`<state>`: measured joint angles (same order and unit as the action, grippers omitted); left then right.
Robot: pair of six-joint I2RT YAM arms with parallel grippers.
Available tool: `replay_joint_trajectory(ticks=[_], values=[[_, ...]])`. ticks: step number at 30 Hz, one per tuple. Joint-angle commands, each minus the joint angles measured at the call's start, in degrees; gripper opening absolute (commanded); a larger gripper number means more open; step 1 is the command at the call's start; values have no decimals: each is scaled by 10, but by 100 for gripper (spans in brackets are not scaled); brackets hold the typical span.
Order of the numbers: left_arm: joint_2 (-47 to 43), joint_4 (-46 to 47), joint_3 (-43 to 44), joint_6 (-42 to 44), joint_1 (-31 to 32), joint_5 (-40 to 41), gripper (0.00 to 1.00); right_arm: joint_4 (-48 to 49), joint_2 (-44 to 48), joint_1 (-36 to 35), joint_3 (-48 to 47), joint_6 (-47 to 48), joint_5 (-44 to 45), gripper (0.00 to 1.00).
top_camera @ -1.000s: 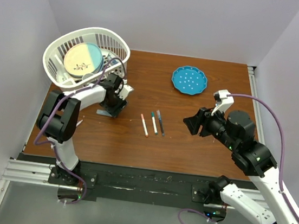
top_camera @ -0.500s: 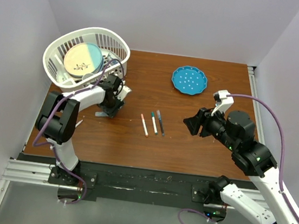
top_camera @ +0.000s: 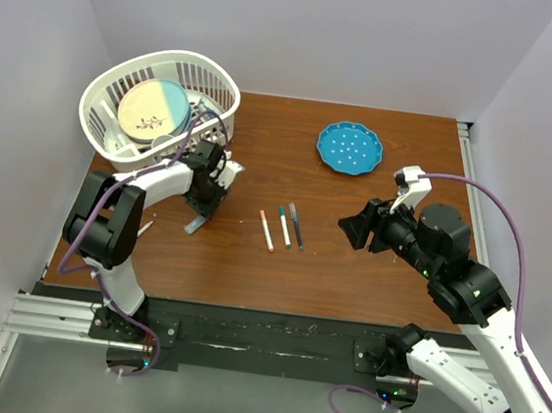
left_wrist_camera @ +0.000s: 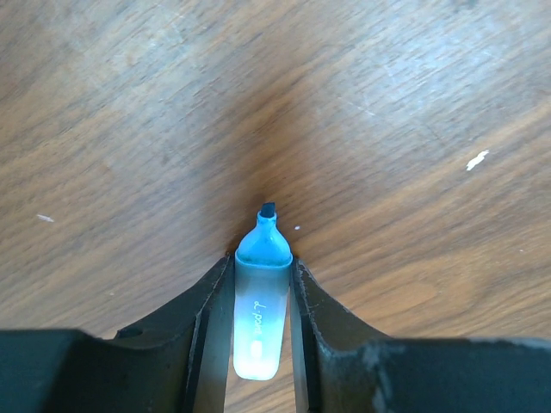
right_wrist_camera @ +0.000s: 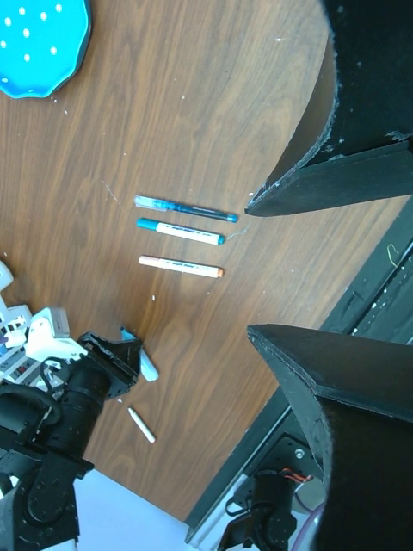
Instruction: Insert the pens into the pen caps
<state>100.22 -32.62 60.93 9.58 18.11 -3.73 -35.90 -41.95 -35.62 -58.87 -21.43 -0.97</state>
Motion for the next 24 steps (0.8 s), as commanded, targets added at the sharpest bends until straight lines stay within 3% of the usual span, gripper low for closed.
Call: replay_joint_trajectory(ticks=[1, 7, 14, 24], values=[[8, 4, -32, -33, 15, -61, 3, 25, 4, 0, 6, -7, -10, 58], [-21, 48, -53, -91, 23, -74, 0, 80, 15, 1, 79, -52, -42, 62], [-120, 154, -85, -263, 32, -147, 0, 223, 2, 0, 162, -129, -73, 61], [-181, 278, -73, -453, 134, -146, 0, 372, -142, -32, 174, -136, -77, 59]])
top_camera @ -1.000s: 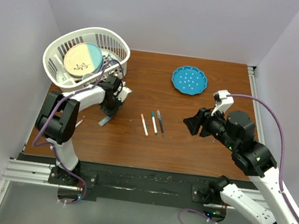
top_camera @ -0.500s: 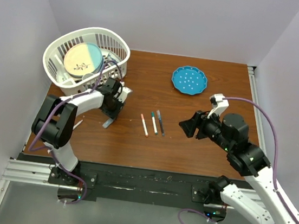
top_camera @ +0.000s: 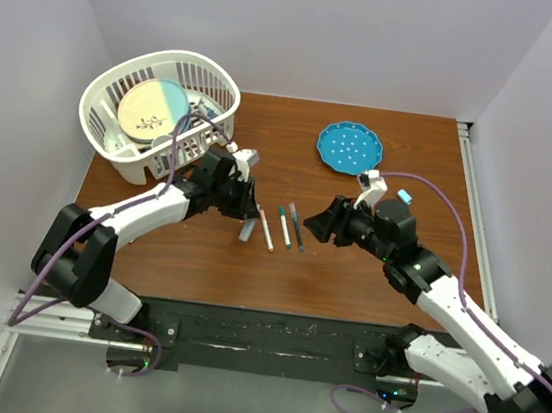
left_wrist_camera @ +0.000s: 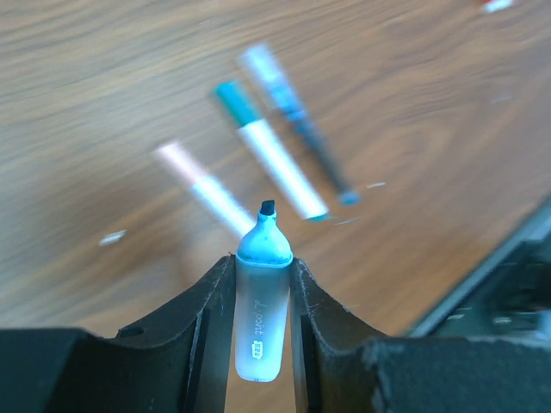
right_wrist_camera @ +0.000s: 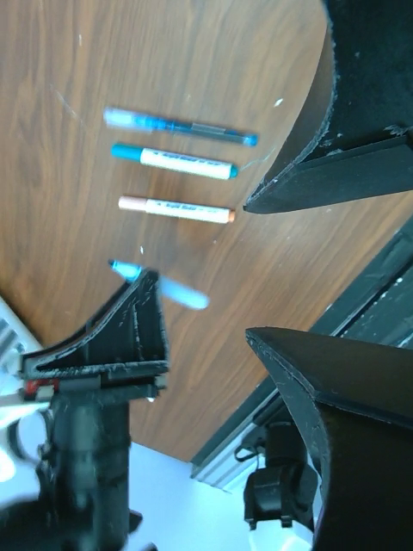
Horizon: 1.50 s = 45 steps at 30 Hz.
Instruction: Insert the pens into the pen caps
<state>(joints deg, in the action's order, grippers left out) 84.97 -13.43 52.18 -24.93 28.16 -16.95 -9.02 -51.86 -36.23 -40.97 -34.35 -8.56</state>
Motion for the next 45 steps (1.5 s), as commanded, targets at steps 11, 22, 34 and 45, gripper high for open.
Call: replay_joint_trajectory(ticks=[11, 22, 34, 45], values=[[-89, 173, -9, -238, 80, 22, 0, 115, -140, -136, -47, 40, 111, 53], [-121, 169, -12, -257, 88, 32, 0, 111, -156, -151, -55, 43, 170, 38], [-168, 318, -78, -283, 105, -16, 15, 152, -123, -150, -36, 30, 167, 0], [-239, 583, -152, -282, 105, -134, 47, 276, 18, -148, 9, -27, 73, 0]])
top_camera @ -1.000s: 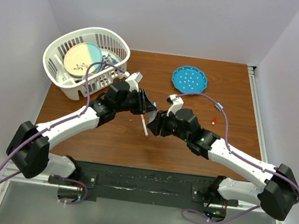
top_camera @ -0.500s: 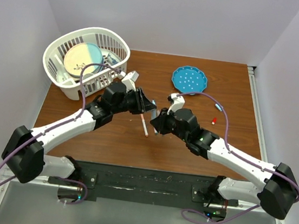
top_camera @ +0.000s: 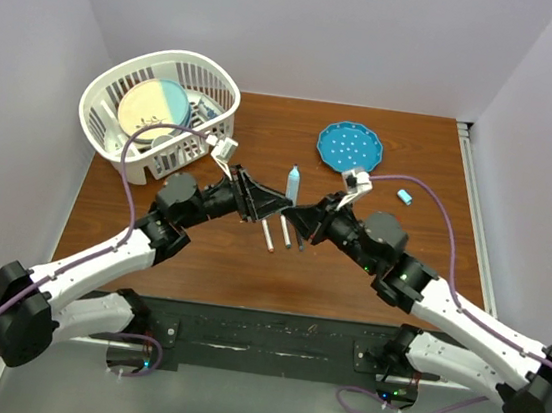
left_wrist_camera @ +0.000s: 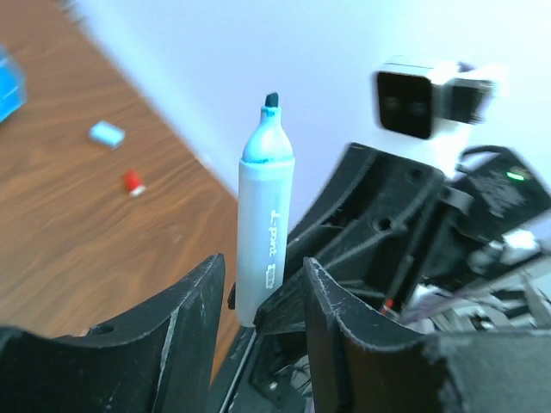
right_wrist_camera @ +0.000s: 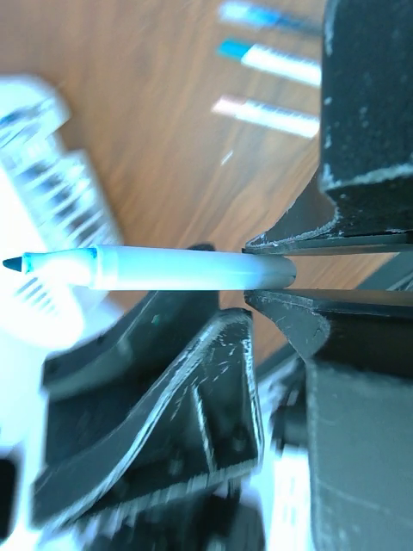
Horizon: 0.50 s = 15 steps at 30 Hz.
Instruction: Insert the pens into the pen caps
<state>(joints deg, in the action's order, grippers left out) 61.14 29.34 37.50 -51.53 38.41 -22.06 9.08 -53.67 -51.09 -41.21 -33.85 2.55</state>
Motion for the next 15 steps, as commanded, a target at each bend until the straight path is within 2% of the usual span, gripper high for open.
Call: replay_joint_trajectory(ticks=[1, 6, 15], values=[[2, 196, -9, -26, 2, -95, 47, 114, 41, 0, 11, -32, -45, 0], [6, 298, -20, -74, 2, -134, 47, 140, 42, 0, 9, -50, -90, 0], [6, 291, -8, -71, 2, -140, 45, 163, 34, 0, 22, -56, -141, 0]])
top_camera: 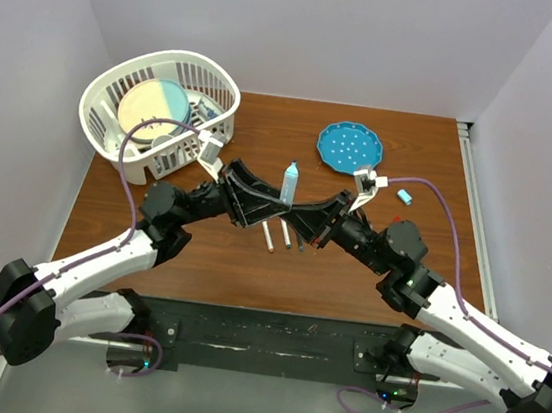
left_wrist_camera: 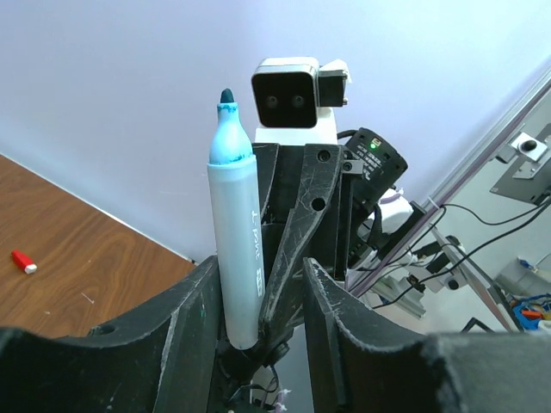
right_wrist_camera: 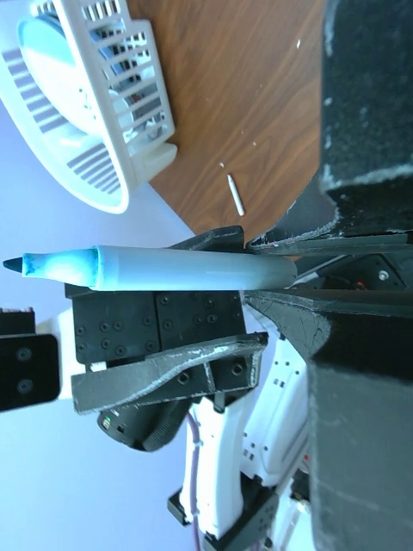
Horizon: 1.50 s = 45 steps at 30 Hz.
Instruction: Insert the pens into the pen caps
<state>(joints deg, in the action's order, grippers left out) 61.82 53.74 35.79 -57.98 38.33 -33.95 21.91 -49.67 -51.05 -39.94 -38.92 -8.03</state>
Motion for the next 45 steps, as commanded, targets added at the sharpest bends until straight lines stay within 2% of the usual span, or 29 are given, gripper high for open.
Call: replay_joint_trajectory(ticks=[1, 6, 13, 15, 17, 18, 19, 20, 21, 22, 23, 26, 29, 30, 31, 33, 35, 39, 41, 42, 45], values=[[0, 48, 9, -8, 3, -16, 45, 36, -8, 0, 10, -5, -40, 0], [1, 51, 18, -13, 3, -14, 41, 34, -6, 0, 14, -5, -50, 0], [5, 52, 29, -20, 3, -17, 29, 23, 1, 0, 17, 0, -50, 0], [5, 49, 30, -19, 3, -16, 20, 18, 2, 0, 18, 1, -48, 0], [7, 46, 32, -18, 3, -17, 15, 11, 2, 0, 17, 5, -48, 0], [7, 45, 32, -19, 3, -16, 5, 2, 3, 0, 17, 8, -50, 0], [8, 45, 33, -19, 3, -18, 0, -2, 1, -1, 17, 9, -51, 0], [8, 44, 36, -19, 3, -18, 0, -6, -1, 0, 18, 13, -56, 0], [8, 36, 38, -17, 3, -18, 0, -21, -1, 0, 18, 12, -54, 1], [6, 30, 39, -14, 3, -17, 0, -28, 1, 0, 18, 14, -51, 9], [2, 20, 43, 0, 3, -17, 0, -37, 3, 0, 18, 13, -47, 24], [-12, -47, 47, 45, 2, -2, 0, -100, 22, -1, 9, 24, -15, 44], [-34, -121, 53, 98, 2, 21, 0, -199, 41, 0, 3, 58, 54, 46], [-40, -176, 59, 116, 1, 27, 0, -262, 45, 0, 2, 71, 79, 46], [-45, -208, 64, 137, 2, 42, 0, -298, 46, 0, 0, 80, 169, 46], [-64, -308, 84, 206, 3, 63, 0, -379, 34, 8, -14, 112, 236, 46], [-84, -367, 96, 266, 2, 91, 0, -422, 8, 30, -51, 162, 296, 47], [-108, -472, 96, 354, 2, 107, 0, -464, -87, 135, -113, 249, 343, 48], [-118, -493, 86, 386, 2, 119, 0, -456, -143, 156, -142, 303, 372, 51], [-120, -505, 81, 393, 2, 123, 0, -470, -165, 190, -159, 313, 381, 51], [-125, -512, 58, 414, 2, 125, 0, -491, -252, 269, -217, 328, 355, 52]])
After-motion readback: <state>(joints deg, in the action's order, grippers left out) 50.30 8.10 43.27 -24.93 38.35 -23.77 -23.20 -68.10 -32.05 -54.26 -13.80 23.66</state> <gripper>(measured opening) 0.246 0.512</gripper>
